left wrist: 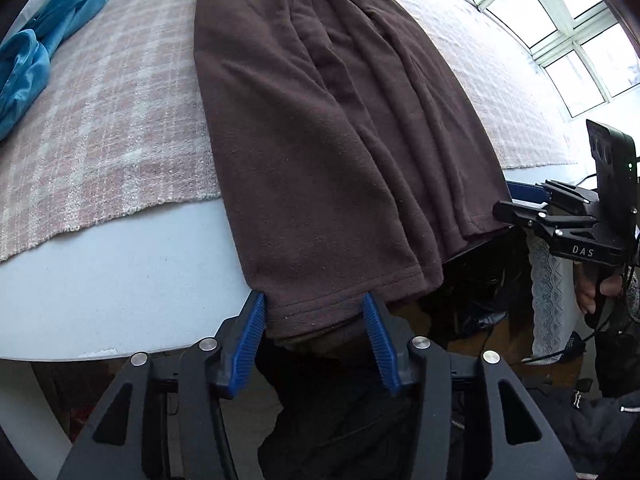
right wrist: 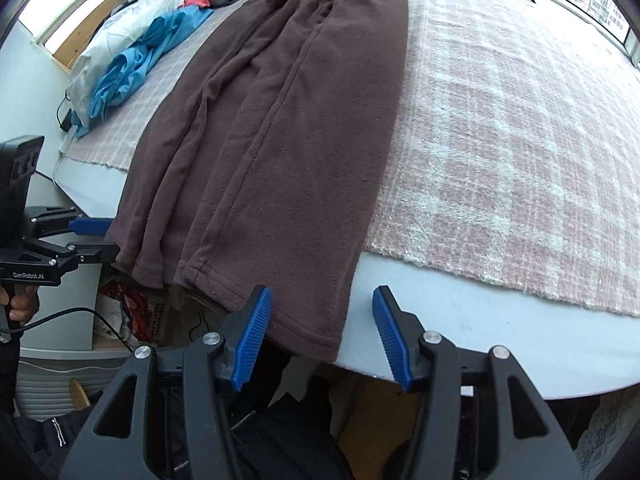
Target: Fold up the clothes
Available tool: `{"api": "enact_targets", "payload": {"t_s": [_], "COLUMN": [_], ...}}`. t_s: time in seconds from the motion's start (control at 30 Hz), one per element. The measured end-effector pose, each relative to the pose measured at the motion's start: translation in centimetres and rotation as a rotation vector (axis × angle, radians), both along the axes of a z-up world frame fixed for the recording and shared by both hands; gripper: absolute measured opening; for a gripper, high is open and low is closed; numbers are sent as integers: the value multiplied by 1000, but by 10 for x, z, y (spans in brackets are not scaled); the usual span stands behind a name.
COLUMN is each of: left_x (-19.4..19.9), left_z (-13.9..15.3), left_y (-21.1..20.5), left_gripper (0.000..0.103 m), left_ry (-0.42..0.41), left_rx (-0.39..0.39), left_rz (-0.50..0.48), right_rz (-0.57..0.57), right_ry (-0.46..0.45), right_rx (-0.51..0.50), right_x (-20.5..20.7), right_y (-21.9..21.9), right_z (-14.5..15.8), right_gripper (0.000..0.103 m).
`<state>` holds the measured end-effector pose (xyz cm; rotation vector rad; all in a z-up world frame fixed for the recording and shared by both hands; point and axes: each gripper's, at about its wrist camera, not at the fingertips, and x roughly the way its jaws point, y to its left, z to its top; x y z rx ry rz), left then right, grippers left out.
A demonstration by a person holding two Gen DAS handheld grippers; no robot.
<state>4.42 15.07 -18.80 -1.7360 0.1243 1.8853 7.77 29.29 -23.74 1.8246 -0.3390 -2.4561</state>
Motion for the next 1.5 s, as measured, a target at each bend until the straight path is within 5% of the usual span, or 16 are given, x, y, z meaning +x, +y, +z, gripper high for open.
{"api": "enact_targets", "payload": {"t_s": [0.07,0.17,0.3,0.47,0.6,0.8,0.93,1.17,1.33,1.4,1.5], "left_x": [-1,-3,-4,-12,-37,-129,-203,-304,-325,-331,-336], "left_z": [-1,-2,-1,20,58,103,85,11,4,11,22], "left_y": [-6,-15,-27,-41,-46,-42,-42,-9,-13,-14,-17], "left_gripper": [29,15,11,10,8,8,8,10,21,34,35], "left_ry": [-10,-26,-60,-113,-81,-4,17,-46,-110,-102,-85], "left_rx": [23,58,131,281,375,459,410,247,297,311,330], "left_rz": [24,61,114,176,175,180,191,217,198,182,160], "right_rz": [28,57,2,-97,-150,-218,-267,-389,-438,-456,-527], "right_ry": [10,11,7,49,126,218,242,89,-11,12,75], "right_rx": [6,-44,-152,-407,-508,-589,-562,-520,-568,-599,-669], "right_x": [0,0,-1,2,-5,-60,-118,-215,-235,-234,-228], "right_y": [-4,-5,12,42,57,84,108,146,157,162,180], "right_z": [0,-2,-1,18,49,87,94,23,5,11,20], "right_gripper": [50,31,11,9,8,8,8,10,12,24,46]}}
